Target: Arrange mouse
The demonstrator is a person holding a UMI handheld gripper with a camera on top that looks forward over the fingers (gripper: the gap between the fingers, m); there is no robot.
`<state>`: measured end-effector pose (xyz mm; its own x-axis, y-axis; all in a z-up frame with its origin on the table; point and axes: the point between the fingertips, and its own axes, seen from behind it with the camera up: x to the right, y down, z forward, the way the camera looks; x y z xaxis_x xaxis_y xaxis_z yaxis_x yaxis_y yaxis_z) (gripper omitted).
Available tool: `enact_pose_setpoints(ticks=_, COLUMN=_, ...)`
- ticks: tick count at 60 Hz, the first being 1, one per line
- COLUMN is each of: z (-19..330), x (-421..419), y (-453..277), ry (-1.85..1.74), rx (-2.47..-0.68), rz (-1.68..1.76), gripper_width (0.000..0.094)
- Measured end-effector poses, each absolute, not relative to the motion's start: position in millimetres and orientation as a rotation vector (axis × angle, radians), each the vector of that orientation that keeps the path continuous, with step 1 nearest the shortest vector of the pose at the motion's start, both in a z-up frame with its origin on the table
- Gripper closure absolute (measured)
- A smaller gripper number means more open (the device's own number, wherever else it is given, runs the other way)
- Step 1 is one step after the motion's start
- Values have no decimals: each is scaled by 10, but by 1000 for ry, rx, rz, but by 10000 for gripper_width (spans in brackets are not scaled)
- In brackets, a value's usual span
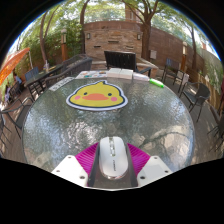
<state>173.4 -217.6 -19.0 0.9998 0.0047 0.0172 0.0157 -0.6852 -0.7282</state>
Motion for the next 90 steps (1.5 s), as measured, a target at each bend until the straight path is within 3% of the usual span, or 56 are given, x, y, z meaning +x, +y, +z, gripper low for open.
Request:
enact_pose_setpoints(ticks=14, z=-148, x=1743, y=-2186, ry=-126, rx=-2341, rz=-53, gripper_width=573)
enact_pose_setpoints(ticks=20, z=18, x=1670, y=-2166, ry=-143, rx=-2332, rz=-44, gripper_width=578)
enact_pose_setpoints(ticks=26, z=499, x=1514, y=-2040, ry=-154, rx=-2272, rz=0, gripper_width=577)
enact_pose_setpoints(ticks=35, z=1657, x=1198, y=-1390, ry=-148, rx=-2076, rz=102, gripper_width=578)
enact_pose_setpoints(ticks=42, z=2155, x=1121, y=-618, ry=-111, rx=-1964, rz=141, gripper_width=582)
enact_pose_setpoints(ticks=48, z=2011, x=1134, y=30, ry=-89, rx=-1957, rz=124, gripper_width=583)
enact_pose_setpoints(ticks=61, z=360, x=1046, y=593, ry=-81, rx=-2244, rz=104, gripper_width=579)
enact_pose_setpoints(ticks=69, z=-112, x=1029, y=521, ry=-107, rx=-2331, rz=91, gripper_width=478)
enact_pose_setpoints(ticks=74, z=-117, x=1038, y=497, ry=-103, rx=-2338, rz=94, gripper_width=398)
enact_pose_setpoints(ticks=79, z=79, x=1075, y=420, ry=-113, rx=-2312, rz=64, gripper_width=74)
enact_pose_setpoints(ticks=82, z=277, x=1102, y=360, ry=-114, rx=-2294, rz=51, gripper_width=107)
enact_pose_setpoints(ticks=90, z=888, x=1190, y=10, ry=-108, rx=-2251, rz=-8, gripper_width=79)
